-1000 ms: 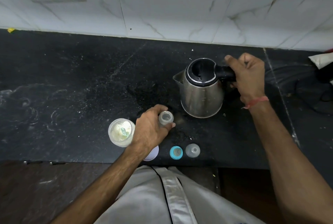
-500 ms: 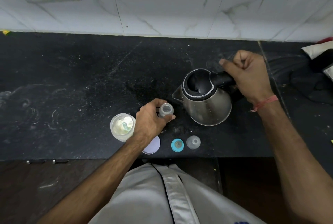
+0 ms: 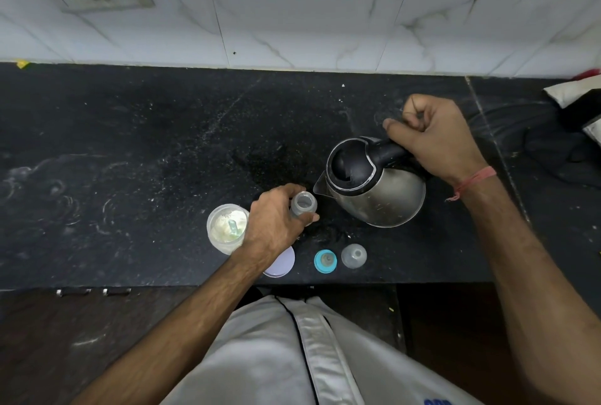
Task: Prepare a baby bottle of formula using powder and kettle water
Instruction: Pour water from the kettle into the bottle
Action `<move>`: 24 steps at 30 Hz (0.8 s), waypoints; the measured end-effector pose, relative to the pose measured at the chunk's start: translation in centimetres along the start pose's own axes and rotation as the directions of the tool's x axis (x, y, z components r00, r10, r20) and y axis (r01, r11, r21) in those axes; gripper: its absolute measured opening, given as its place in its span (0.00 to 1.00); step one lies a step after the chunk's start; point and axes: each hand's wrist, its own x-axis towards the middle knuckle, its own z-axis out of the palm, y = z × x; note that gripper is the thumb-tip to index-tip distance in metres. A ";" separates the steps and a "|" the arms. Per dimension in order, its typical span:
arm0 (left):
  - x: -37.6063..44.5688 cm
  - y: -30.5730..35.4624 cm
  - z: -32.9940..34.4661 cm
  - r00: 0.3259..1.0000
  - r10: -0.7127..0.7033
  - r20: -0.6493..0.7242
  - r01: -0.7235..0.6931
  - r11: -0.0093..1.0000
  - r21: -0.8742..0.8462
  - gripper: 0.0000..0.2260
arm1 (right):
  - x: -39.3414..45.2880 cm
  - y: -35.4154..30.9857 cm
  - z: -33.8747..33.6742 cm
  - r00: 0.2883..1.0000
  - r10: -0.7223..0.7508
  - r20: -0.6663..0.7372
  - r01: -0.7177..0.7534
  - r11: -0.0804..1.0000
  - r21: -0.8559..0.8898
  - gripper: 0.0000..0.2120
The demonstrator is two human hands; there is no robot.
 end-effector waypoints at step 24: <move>0.2 -0.6 0.5 1.000 -0.015 -0.020 0.013 0.997 -0.076 0.26 | 0.1 -2.3 1.7 0.999 -0.010 0.044 0.021 0.968 -0.251 0.23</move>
